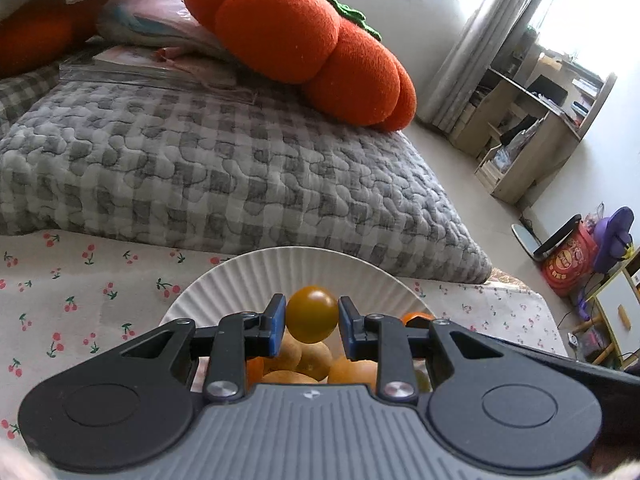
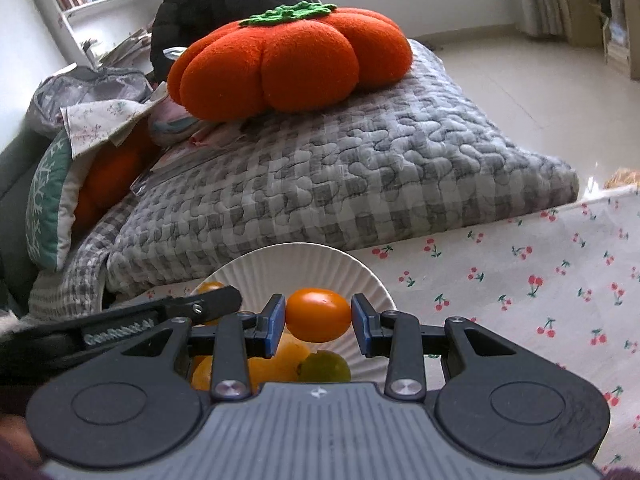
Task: Organize fruits
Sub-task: 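Release both tomatoes into the plate by opening both tools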
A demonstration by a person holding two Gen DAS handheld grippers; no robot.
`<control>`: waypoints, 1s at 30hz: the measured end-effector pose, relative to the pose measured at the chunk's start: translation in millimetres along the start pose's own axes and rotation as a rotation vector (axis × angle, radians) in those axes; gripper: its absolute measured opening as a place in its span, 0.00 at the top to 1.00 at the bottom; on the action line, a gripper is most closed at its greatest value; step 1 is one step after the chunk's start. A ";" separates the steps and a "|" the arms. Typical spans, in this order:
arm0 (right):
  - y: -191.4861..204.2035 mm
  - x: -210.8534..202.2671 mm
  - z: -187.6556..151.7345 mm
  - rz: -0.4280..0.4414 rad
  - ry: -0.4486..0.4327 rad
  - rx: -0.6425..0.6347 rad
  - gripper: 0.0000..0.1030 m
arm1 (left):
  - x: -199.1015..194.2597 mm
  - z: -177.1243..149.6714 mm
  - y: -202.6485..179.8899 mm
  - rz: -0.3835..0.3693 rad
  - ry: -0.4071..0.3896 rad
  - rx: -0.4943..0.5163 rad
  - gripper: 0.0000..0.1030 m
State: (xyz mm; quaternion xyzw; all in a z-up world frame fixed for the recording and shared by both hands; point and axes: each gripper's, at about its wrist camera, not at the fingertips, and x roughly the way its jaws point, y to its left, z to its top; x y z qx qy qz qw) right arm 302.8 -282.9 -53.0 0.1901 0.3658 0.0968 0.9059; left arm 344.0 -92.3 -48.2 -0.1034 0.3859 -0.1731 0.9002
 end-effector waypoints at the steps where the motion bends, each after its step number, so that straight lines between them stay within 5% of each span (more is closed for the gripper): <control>1: -0.5 1.3 -0.3 0.006 0.004 0.008 0.68 | 2.1 -0.6 0.3 0.002 0.003 0.003 0.80; 14: -2.6 5.1 -3.6 0.023 0.013 0.076 0.67 | 3.2 -3.8 1.8 -0.029 -0.001 0.001 0.75; 30: 19.1 -22.4 -5.5 0.007 -0.020 0.022 0.60 | -68.3 -18.5 17.6 -0.017 -0.046 -0.064 0.63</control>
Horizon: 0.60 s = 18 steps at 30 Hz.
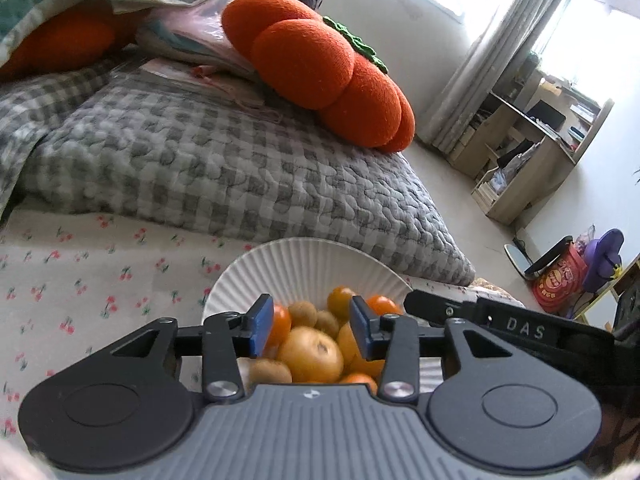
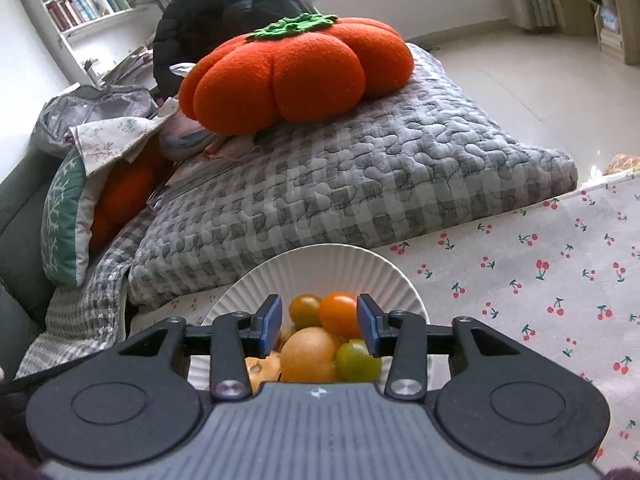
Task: Organize fruits
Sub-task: 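Release both tomatoes into the plate by opening both tools, then withdraw both tools toward the last two cherry tomatoes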
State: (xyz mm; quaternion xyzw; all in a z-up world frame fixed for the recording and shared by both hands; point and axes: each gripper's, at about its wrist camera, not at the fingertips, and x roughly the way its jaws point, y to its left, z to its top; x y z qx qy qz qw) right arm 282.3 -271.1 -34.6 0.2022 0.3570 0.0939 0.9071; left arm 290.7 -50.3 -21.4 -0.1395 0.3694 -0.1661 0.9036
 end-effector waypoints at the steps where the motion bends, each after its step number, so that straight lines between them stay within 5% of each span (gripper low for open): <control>1: 2.6 -2.0 -1.4 -0.002 0.002 -0.011 0.59 | -4.4 -2.9 0.5 -0.006 0.002 -0.008 0.63; 12: 44.5 -31.3 -33.1 0.031 0.094 -0.121 0.48 | -57.3 -35.3 7.3 0.090 0.010 -0.012 0.56; 18: 76.2 -48.2 -55.1 0.008 0.085 -0.227 0.32 | -87.3 -55.4 16.9 0.140 0.021 -0.019 0.48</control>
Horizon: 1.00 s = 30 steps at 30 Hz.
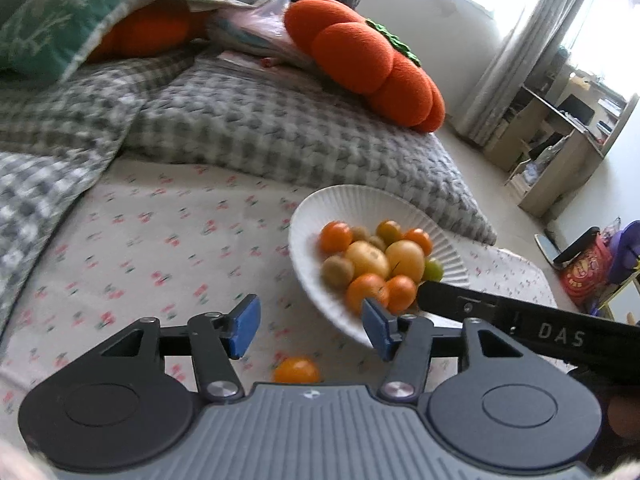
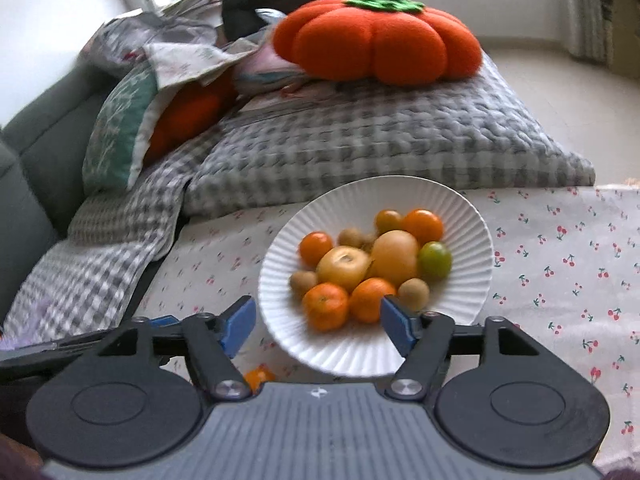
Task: Organize fruits
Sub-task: 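Withdraw both tools toward the last two cherry tomatoes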
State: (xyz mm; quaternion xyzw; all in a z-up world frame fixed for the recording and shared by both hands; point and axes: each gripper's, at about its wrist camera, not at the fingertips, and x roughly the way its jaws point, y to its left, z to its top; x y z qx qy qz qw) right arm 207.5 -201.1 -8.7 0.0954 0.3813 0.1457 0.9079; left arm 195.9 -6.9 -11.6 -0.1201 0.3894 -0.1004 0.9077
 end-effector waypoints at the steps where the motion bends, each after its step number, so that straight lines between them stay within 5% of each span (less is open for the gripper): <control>1: 6.2 -2.0 -3.0 -0.006 -0.003 -0.023 0.29 | -4.8 -3.4 2.8 0.007 -0.001 -0.002 0.46; 8: 31.8 -18.2 -26.6 -0.002 0.002 -0.098 0.16 | -29.9 -35.8 25.6 0.069 0.011 -0.018 0.39; 13: 38.2 -31.7 -42.2 0.000 -0.006 -0.115 0.09 | -49.4 -55.1 37.6 0.099 -0.003 -0.031 0.25; 30: 55.5 -41.7 -80.1 0.013 0.030 -0.159 0.05 | -64.8 -114.0 48.4 0.215 0.012 0.076 0.13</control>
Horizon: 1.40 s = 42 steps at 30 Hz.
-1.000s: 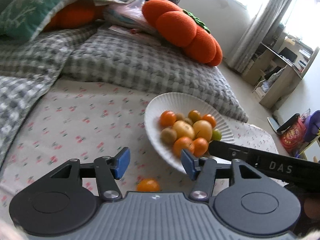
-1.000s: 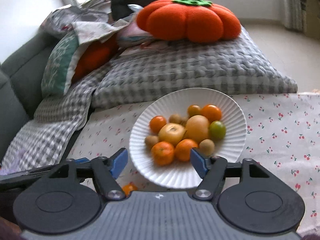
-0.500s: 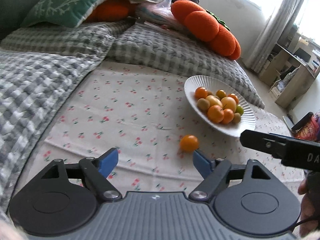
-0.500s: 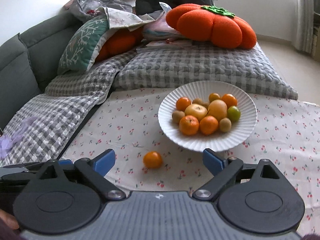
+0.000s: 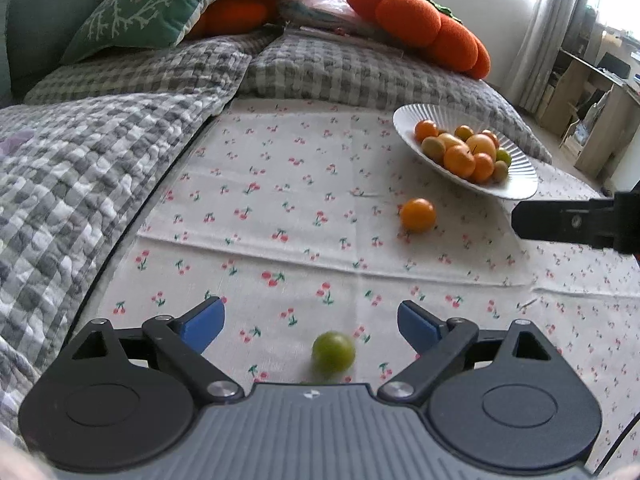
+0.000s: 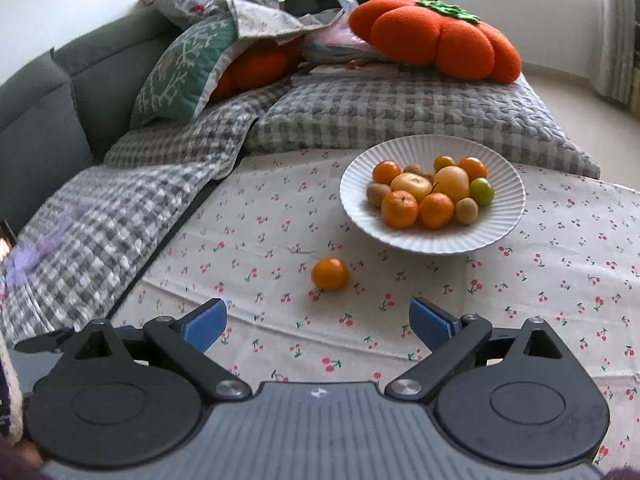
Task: Organize fruits
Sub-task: 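Withdraw both tools toward the last two cherry tomatoes, then grasp a green cherry tomato with the left tool while the right tool grasps an orange one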
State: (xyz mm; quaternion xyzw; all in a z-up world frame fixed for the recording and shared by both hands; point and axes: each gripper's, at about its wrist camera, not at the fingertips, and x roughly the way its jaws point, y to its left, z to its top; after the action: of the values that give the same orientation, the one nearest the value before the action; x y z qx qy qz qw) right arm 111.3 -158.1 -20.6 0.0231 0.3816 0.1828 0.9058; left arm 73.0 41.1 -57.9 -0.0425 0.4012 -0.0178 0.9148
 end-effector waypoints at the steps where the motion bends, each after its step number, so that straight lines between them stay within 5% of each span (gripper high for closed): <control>1: 2.1 1.8 -1.7 -0.003 0.005 -0.014 0.05 | 1.4 -1.5 0.0 0.001 0.003 0.001 0.13; 14: 11.0 21.2 -12.5 -0.049 0.051 -0.092 0.05 | 16.1 -12.5 -6.2 0.002 0.035 0.050 0.19; 30: 12.0 29.9 -12.9 -0.066 0.069 -0.108 0.05 | 25.8 -17.5 -7.3 -0.053 0.065 0.065 0.78; 42: 13.6 55.2 -12.5 -0.078 0.062 -0.117 0.08 | 26.4 -18.9 -11.8 -0.060 0.056 0.098 0.80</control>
State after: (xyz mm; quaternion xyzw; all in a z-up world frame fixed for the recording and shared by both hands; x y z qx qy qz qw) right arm 133.7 -127.4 -64.6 -0.0505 0.3987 0.1699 0.8998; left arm 77.0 26.4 -88.9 -0.0090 0.4239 -0.0660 0.9033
